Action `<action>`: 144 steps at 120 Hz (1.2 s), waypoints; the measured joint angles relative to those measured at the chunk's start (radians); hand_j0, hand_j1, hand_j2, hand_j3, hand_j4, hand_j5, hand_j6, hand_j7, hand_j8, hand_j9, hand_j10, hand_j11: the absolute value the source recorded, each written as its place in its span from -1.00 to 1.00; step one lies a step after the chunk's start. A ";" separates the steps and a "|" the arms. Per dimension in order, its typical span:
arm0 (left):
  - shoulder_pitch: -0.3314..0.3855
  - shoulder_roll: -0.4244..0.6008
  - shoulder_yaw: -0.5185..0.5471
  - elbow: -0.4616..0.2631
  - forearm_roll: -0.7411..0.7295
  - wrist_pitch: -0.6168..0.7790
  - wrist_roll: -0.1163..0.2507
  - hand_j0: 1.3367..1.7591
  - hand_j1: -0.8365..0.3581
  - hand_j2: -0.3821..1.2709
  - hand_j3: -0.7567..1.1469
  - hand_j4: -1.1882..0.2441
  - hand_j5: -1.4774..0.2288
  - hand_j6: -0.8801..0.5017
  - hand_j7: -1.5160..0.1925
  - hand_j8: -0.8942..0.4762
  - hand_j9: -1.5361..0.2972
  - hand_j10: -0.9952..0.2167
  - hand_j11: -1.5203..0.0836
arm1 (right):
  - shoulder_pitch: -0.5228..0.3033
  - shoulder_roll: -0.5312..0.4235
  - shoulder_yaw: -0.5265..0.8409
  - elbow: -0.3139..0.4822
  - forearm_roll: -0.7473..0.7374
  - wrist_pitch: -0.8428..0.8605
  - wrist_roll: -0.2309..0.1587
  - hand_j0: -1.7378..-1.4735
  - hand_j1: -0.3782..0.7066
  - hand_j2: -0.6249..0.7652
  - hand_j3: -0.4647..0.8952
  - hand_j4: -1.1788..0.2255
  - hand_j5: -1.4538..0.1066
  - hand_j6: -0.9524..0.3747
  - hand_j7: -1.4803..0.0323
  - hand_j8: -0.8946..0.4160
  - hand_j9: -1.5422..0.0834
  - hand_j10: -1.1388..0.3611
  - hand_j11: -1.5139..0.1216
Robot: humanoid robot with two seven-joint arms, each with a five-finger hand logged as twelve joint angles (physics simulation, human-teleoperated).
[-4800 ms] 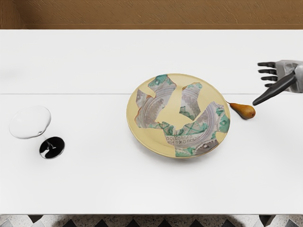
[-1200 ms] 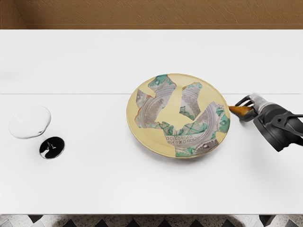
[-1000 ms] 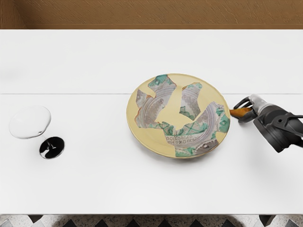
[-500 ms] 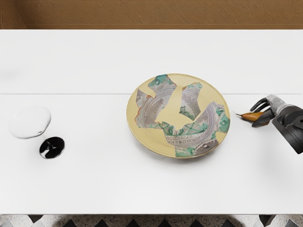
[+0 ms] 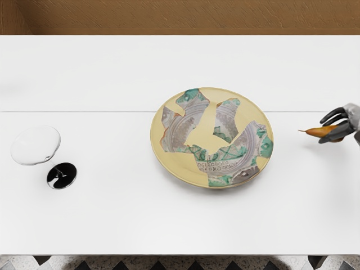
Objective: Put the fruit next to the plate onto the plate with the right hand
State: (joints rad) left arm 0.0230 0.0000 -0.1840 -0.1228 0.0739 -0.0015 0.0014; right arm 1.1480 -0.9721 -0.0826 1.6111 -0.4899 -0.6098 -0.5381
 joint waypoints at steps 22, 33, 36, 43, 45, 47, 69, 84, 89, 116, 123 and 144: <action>0.000 0.000 0.000 0.000 0.000 0.000 0.000 0.52 0.94 -0.53 -0.21 0.63 0.70 0.24 0.74 0.27 0.65 0.61 0.86 | 0.018 -0.041 0.087 0.063 0.001 -0.001 -0.026 -0.32 0.30 0.32 -0.32 -0.55 -0.61 -0.33 -0.54 -0.20 -0.53 -0.14 -0.56; 0.000 0.000 0.000 0.000 0.000 0.000 0.000 0.52 0.94 -0.53 -0.21 0.63 0.70 0.24 0.74 0.27 0.65 0.61 0.86 | 0.022 -0.046 0.155 0.094 0.003 -0.001 -0.049 -0.32 0.30 0.32 -0.32 -0.55 -0.61 -0.33 -0.54 -0.19 -0.53 -0.13 -0.58; 0.000 0.000 0.000 0.000 0.000 0.000 0.000 0.52 0.94 -0.53 -0.21 0.63 0.70 0.24 0.74 0.27 0.65 0.61 0.86 | 0.023 -0.046 0.172 0.101 0.003 -0.001 -0.054 -0.32 0.31 0.32 -0.32 -0.55 -0.61 -0.33 -0.54 -0.19 -0.54 -0.13 -0.58; 0.000 0.000 0.000 0.000 0.000 0.000 0.000 0.52 0.94 -0.53 -0.21 0.63 0.70 0.24 0.74 0.27 0.65 0.61 0.86 | 0.025 -0.043 0.204 0.113 0.009 -0.001 -0.061 -0.32 0.31 0.33 -0.32 -0.55 -0.61 -0.33 -0.54 -0.18 -0.54 -0.12 -0.59; 0.000 0.000 0.000 0.000 0.000 0.000 0.000 0.52 0.94 -0.53 -0.21 0.63 0.70 0.24 0.74 0.27 0.65 0.61 0.86 | 0.026 -0.042 0.212 0.116 0.011 0.000 -0.063 -0.32 0.31 0.33 -0.32 -0.55 -0.62 -0.33 -0.54 -0.18 -0.54 -0.11 -0.59; 0.000 0.000 0.000 0.000 0.000 0.000 0.000 0.52 0.94 -0.53 -0.21 0.63 0.70 0.24 0.74 0.27 0.65 0.61 0.86 | 0.027 -0.041 0.220 0.118 0.014 0.000 -0.064 -0.32 0.31 0.33 -0.32 -0.55 -0.62 -0.33 -0.54 -0.18 -0.54 -0.11 -0.59; 0.000 0.000 0.000 0.000 0.000 0.000 0.000 0.52 0.94 -0.53 -0.21 0.63 0.70 0.24 0.74 0.27 0.65 0.61 0.86 | 0.060 0.019 0.259 0.129 0.038 -0.001 -0.070 -0.32 0.24 0.24 -0.32 -0.55 -0.61 -0.36 -0.54 -0.22 -0.54 -0.14 -0.60; 0.000 0.000 0.000 0.000 0.000 0.000 0.000 0.52 0.94 -0.53 -0.21 0.63 0.70 0.24 0.74 0.27 0.65 0.61 0.86 | 0.074 0.070 0.280 0.131 0.057 0.005 -0.071 -0.33 0.24 0.25 -0.32 -0.55 -0.61 -0.37 -0.54 -0.22 -0.54 -0.14 -0.61; 0.000 0.000 0.000 0.000 0.000 0.000 0.000 0.52 0.94 -0.53 -0.21 0.63 0.70 0.24 0.74 0.27 0.65 0.61 0.86 | 0.076 0.086 0.285 0.131 0.059 0.015 -0.071 -0.33 0.24 0.26 -0.32 -0.55 -0.61 -0.39 -0.54 -0.22 -0.54 -0.14 -0.61; 0.000 0.000 0.000 0.000 0.000 0.000 0.000 0.52 0.94 -0.53 -0.21 0.63 0.70 0.24 0.74 0.27 0.65 0.61 0.86 | 0.079 0.168 0.298 0.130 0.064 0.121 -0.071 -0.34 0.23 0.22 -0.32 -0.55 -0.62 -0.38 -0.54 -0.22 -0.53 -0.15 -0.62; 0.000 0.000 0.000 0.000 0.000 0.000 0.000 0.52 0.94 -0.53 -0.21 0.63 0.70 0.24 0.74 0.27 0.65 0.61 0.86 | 0.080 0.195 0.298 0.128 0.065 0.139 -0.071 -0.33 0.18 0.16 -0.32 -0.55 -0.62 -0.40 -0.54 -0.24 -0.54 -0.16 -0.62; 0.000 0.000 0.000 0.000 0.000 0.000 0.000 0.52 0.94 -0.53 -0.21 0.63 0.70 0.24 0.74 0.27 0.65 0.61 0.86 | 0.075 0.285 0.296 0.112 0.062 0.152 -0.071 -0.34 0.20 0.19 -0.32 -0.54 -0.63 -0.40 -0.54 -0.23 -0.54 -0.17 -0.63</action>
State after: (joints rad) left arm 0.0230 0.0000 -0.1840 -0.1228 0.0740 -0.0015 0.0015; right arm 1.2226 -0.6873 0.2137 1.7230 -0.4283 -0.4575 -0.6092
